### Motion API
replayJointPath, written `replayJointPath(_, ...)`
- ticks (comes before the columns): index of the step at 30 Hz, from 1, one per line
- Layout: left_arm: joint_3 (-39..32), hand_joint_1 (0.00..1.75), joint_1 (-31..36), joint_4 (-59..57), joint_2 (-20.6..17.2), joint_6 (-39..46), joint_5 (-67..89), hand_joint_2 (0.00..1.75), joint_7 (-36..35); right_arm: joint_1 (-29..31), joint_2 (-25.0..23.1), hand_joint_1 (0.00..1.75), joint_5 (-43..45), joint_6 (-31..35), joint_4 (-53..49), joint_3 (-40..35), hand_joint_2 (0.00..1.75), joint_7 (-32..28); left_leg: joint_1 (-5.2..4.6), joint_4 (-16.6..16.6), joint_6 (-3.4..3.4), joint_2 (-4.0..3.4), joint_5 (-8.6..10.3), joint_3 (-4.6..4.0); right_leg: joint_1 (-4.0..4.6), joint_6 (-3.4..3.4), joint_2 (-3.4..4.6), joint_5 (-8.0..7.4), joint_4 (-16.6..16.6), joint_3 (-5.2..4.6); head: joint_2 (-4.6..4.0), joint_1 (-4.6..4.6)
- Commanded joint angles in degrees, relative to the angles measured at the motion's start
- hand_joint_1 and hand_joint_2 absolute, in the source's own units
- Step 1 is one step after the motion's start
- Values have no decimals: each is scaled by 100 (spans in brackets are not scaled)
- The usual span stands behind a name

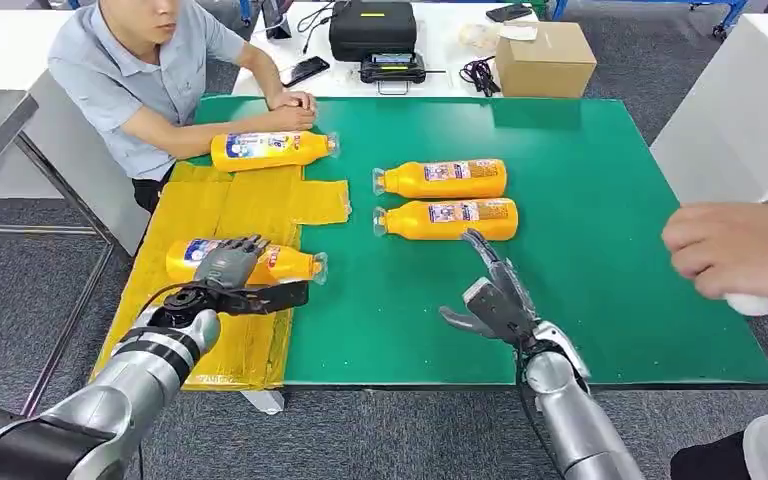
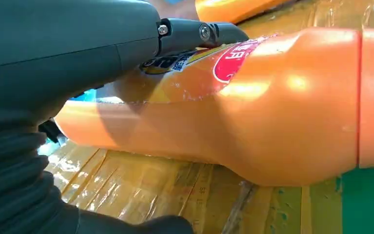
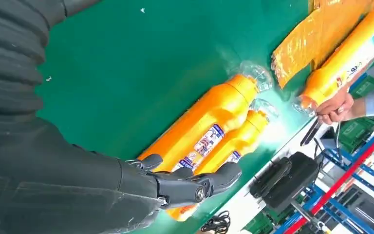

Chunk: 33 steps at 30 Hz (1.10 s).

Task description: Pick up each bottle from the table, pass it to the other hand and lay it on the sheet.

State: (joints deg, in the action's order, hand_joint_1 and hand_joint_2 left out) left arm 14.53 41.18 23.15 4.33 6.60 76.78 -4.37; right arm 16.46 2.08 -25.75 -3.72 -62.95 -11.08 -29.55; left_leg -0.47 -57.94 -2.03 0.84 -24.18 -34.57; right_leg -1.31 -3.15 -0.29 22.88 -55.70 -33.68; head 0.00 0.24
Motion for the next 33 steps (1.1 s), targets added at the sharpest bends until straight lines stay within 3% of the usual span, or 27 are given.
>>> replayJointPath(1,-81,0,-370,-368,94,522,78,175,-89,210,10,0,-44,41,457,-42,175,-50,6,13,13,-32,-6,30,7,15,27,-4,15,22,0,0)
replayJointPath(4,-77,0,-394,-285,106,703,91,175,-90,184,0,0,-27,77,424,-6,175,-53,8,10,14,-30,-7,28,9,17,24,-2,14,20,0,0)
replayJointPath(7,-106,0,-708,317,282,1846,-14,175,133,-132,-101,0,-58,454,31,286,175,32,-2,8,5,-6,-2,21,-1,6,3,2,6,16,0,0)
replayJointPath(9,-79,0,-770,429,324,1809,9,175,83,-206,-92,0,-56,451,-89,303,175,35,3,12,10,-8,-5,27,4,12,3,3,13,22,0,0)
replayJointPath(15,198,0,-1902,2468,441,2578,34,175,277,-786,-239,0,-163,881,-927,697,175,39,0,3,6,3,-6,5,0,8,-7,6,6,3,0,-2)
replayJointPath(20,484,0,-2405,3450,437,2764,48,175,396,-942,-295,0,767,51,-987,1002,175,-156,2,-1,7,-2,-7,-31,3,9,-4,5,6,-33,0,0)
replayJointPath(26,830,0,-2684,4266,446,2785,-22,175,538,-1086,-437,0,1250,-275,-1203,1239,175,-46,4,-6,8,0,-9,-43,5,10,-5,7,2,-47,0,0)
replayJointPath(27,890,0,-2745,4418,451,2782,-50,175,546,-1110,-493,0,1419,-360,-1272,1285,0,68,2,-5,7,-1,-8,-47,3,9,-5,6,3,-51,0,-2)
replayJointPath(28,944,0,-2889,4677,488,2921,-298,175,661,-1173,-637,0,1421,-39,-1442,1397,0,389,9,-10,11,-4,-15,-39,10,15,-3,11,2,-41,0,0)
replayJointPath(31,1017,0,-3027,4919,472,2897,-319,175,634,-1278,-669,0,1366,104,-1707,1306,0,564,2,-6,8,-5,-11,-47,3,9,0,8,0,-53,0,0)
replayJointPath(32,1063,0,-3133,5102,522,3072,-908,175,962,-1339,-669,0,1179,405,-1874,1242,0,532,7,-9,12,-10,-18,-38,8,15,3,13,-1,-43,0,-2)
replayJointPath(33,1078,0,-3256,5319,622,3104,-1754,175,1411,-1416,-686,0,711,1002,-2095,1213,175,292,6,-7,12,-6,-16,-39,7,14,0,13,0,-43,0,0)
